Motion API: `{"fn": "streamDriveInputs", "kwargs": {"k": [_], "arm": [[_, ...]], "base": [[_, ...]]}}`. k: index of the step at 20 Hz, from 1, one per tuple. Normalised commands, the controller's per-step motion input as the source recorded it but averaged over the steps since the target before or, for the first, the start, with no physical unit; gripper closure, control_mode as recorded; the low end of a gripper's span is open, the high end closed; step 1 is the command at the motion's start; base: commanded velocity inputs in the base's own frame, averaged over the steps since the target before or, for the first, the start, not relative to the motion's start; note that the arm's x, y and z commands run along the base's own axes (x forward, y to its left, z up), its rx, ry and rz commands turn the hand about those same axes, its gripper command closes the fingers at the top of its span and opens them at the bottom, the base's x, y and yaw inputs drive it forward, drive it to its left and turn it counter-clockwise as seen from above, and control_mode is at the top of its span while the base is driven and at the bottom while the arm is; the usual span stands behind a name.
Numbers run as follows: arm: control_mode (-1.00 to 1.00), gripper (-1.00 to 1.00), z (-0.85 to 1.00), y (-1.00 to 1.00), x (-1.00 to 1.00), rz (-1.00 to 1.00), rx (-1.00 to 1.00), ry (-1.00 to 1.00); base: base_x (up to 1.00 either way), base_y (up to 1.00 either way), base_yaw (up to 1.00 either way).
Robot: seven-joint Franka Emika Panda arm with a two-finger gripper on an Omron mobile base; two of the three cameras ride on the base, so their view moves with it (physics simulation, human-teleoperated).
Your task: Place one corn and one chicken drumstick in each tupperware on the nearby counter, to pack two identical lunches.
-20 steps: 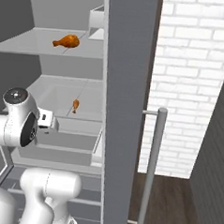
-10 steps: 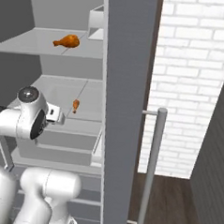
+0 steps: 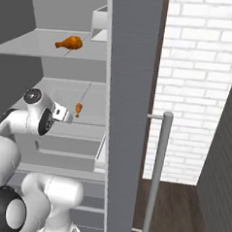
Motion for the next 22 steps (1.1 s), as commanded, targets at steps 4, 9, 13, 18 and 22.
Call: {"fn": "streamDriveInputs", "kwargs": {"k": [4,9,13,18,22], "arm": [[-1.0,-1.0,0.0,-0.12,0.91,-0.05,0.0,0.0],[-1.0,-1.0,0.0,-0.29,0.58,0.12,-0.01,0.01],[-1.0,-1.0,-0.21,-0.34,0.31,0.18,0.0,0.0],[-1.0,-1.0,-0.5,-0.1,0.25,0.12,-0.07,0.0],[-1.0,-1.0,-0.28,0.03,0.54,0.01,-0.05,0.0]], "base": [[0.0,0.0,0.0],[0.0,0.0,0.0],[0.0,0.0,0.0],[0.0,0.0,0.0],[0.0,0.0,0.0]]}}
